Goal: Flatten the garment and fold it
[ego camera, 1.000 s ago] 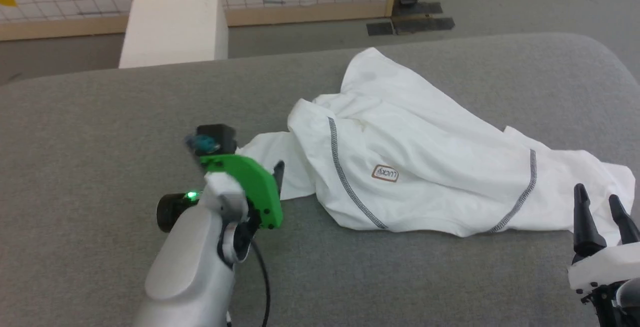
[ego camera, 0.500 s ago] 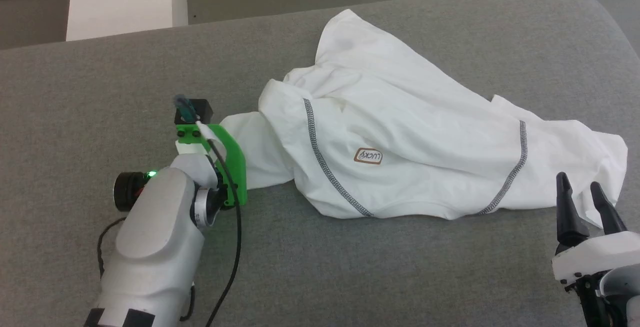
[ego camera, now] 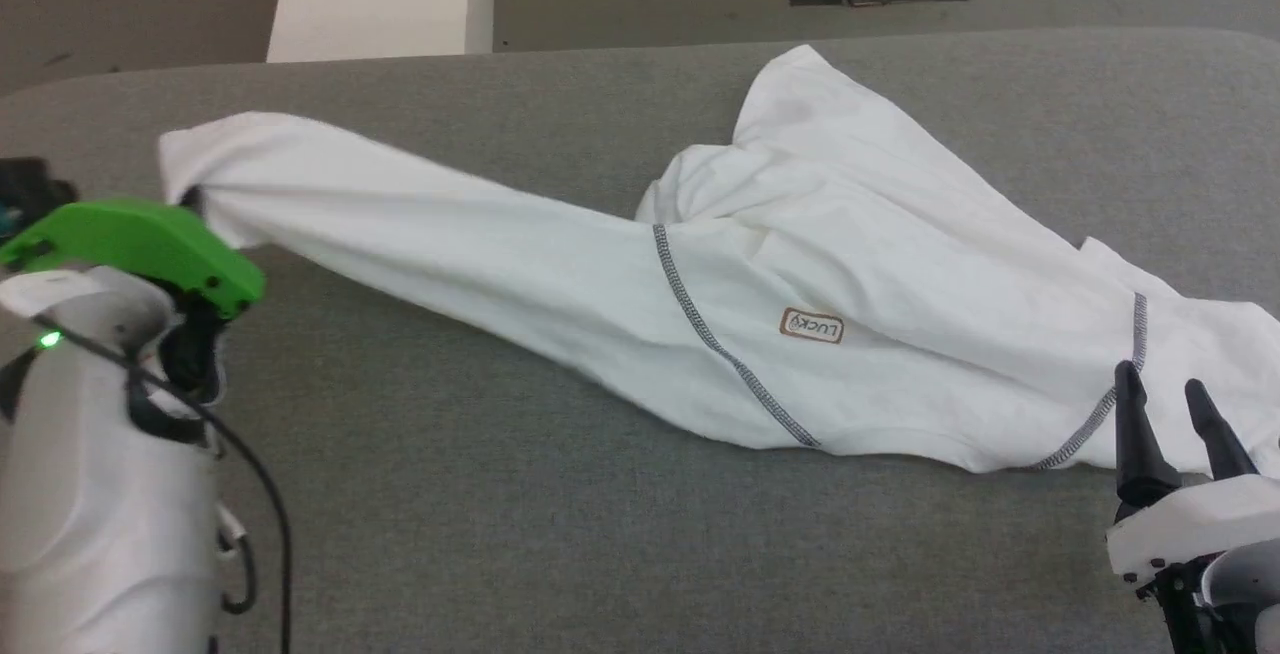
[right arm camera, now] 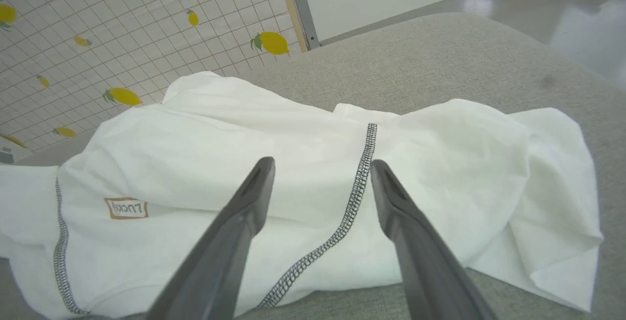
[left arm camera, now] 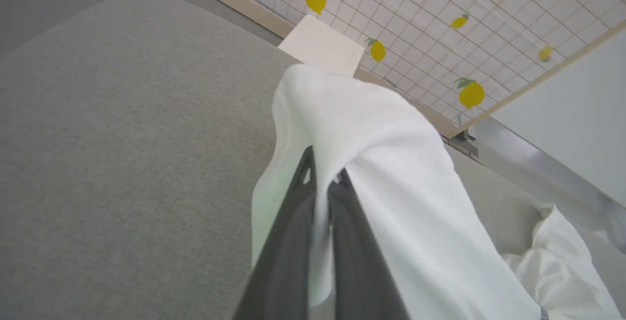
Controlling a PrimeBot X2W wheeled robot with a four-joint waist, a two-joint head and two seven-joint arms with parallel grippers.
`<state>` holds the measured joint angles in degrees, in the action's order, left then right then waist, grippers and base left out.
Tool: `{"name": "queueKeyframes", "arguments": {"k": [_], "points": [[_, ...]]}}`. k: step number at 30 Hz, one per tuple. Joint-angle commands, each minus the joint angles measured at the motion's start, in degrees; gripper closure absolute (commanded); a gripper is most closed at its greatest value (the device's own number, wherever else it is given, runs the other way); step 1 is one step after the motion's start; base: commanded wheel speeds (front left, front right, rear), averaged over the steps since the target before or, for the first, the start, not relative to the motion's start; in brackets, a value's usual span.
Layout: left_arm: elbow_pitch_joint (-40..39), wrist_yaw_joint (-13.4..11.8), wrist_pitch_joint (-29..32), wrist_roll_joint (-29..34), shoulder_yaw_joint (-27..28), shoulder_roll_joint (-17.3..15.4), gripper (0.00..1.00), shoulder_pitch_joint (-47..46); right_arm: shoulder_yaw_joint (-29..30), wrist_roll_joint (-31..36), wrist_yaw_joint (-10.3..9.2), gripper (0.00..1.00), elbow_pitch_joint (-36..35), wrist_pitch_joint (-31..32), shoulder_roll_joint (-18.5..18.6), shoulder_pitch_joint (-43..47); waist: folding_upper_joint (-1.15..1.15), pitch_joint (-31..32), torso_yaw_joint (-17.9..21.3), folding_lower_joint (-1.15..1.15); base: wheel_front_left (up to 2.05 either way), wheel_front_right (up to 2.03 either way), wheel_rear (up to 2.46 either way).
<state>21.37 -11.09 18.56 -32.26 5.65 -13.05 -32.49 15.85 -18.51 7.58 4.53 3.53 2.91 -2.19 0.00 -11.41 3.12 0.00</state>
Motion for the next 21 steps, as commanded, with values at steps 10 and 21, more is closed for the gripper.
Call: {"name": "queueKeyframes", "arguments": {"k": [10,21], "points": [[-7.5,-8.4,-0.2,-3.0,11.4,-3.8,1.0,11.1,-1.6,0.9,-0.09,0.0,-2.4,1.4,0.0,0.0,0.0,1.5,-3.8,0.0,0.0,0.0,0.0],[-17.8,-4.0,-8.6,0.5,8.7,-3.2,0.0,15.9,-2.4,1.2,-0.09,0.0,-2.1,2.0,0.0,1.4,0.0,4.1,-3.7,0.0,0.0,0.0,0.0]]}}
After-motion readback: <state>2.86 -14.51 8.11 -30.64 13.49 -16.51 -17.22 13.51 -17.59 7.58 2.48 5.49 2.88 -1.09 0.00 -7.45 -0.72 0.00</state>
